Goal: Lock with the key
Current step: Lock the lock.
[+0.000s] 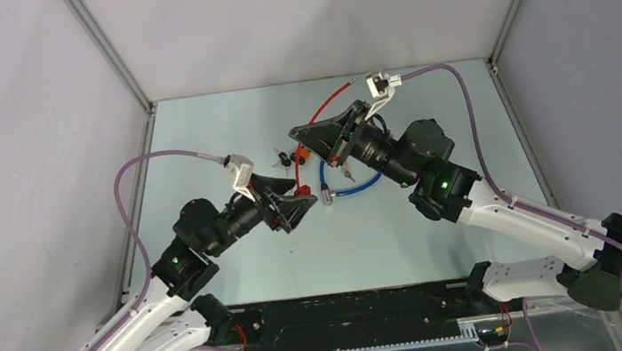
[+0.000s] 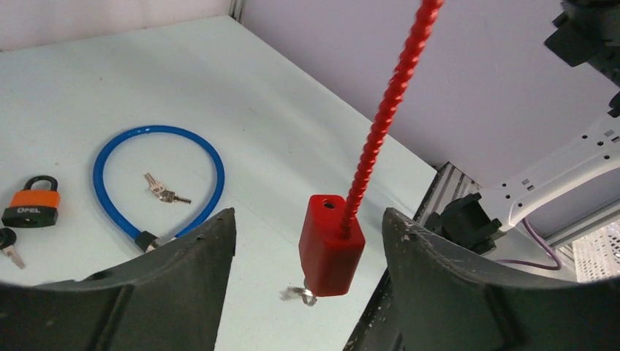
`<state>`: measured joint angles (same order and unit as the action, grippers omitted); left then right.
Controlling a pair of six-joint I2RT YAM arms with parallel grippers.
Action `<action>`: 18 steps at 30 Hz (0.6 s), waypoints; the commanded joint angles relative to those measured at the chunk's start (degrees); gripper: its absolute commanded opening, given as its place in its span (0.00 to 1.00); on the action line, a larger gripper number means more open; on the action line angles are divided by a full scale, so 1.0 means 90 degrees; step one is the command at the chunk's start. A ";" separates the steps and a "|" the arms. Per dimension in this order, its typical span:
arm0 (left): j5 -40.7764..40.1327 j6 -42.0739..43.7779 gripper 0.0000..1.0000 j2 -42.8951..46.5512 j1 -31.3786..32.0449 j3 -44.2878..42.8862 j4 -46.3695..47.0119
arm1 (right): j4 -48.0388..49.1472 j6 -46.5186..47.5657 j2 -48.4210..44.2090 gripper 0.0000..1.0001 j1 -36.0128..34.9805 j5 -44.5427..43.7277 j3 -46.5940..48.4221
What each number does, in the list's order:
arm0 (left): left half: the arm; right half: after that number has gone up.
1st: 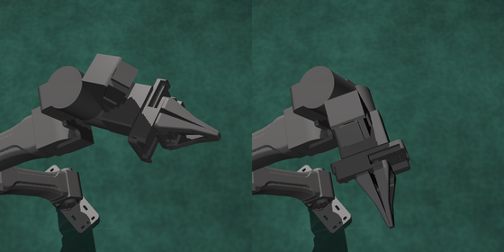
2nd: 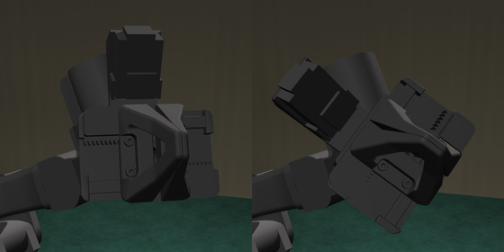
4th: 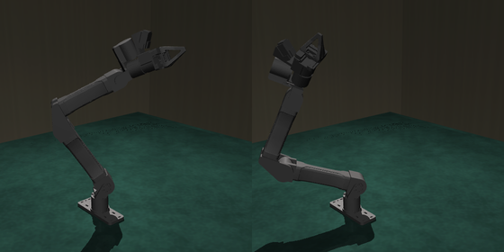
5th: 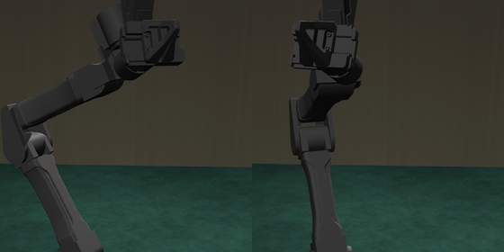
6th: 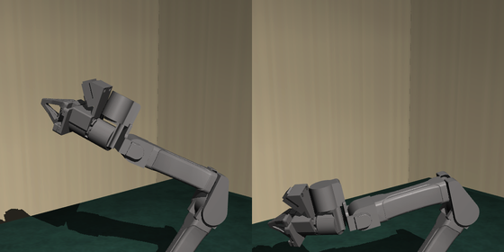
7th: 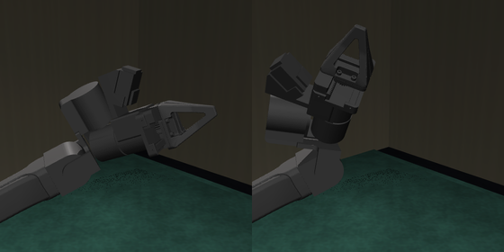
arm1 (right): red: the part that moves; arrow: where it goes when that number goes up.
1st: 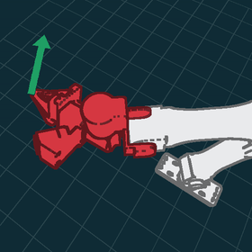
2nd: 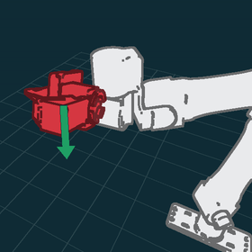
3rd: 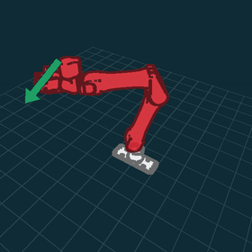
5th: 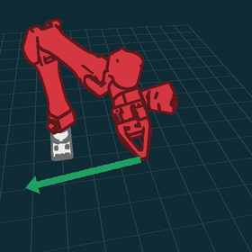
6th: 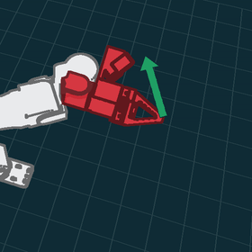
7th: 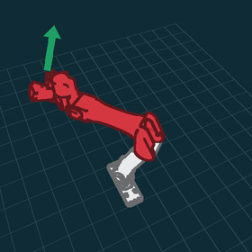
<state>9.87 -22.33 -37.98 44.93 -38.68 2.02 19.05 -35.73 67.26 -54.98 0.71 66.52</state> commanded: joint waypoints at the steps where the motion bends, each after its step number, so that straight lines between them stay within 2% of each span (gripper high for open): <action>1: 0.0142 0.0200 0.74 -0.0130 -0.0020 -0.0043 0.0189 | 0.0252 -0.0217 -0.0273 0.00 0.0041 -0.0385 0.0044; 11: 0.0240 0.0382 0.44 -0.0195 -0.0017 -0.0019 0.0313 | 0.0275 -0.0439 -0.0210 0.00 0.0161 -0.0284 0.0052; 15: 0.0200 0.0415 0.19 -0.0146 -0.0020 -0.0041 0.0340 | 0.0259 -0.0459 -0.0213 0.00 0.0172 -0.0289 0.0050; 16: 0.0182 0.0424 0.06 -0.0136 -0.0014 -0.0039 0.0341 | 0.0245 -0.0457 -0.0217 0.00 0.0172 -0.0291 0.0052; 18: 0.0079 0.0417 0.01 -0.0097 -0.0018 -0.0039 0.0342 | 0.0204 -0.0446 -0.0213 0.00 0.0172 -0.0298 0.0050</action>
<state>11.88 -19.66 -39.97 44.93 -38.68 2.48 18.35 -39.03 66.72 -53.54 -1.17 66.52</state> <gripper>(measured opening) 0.161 0.036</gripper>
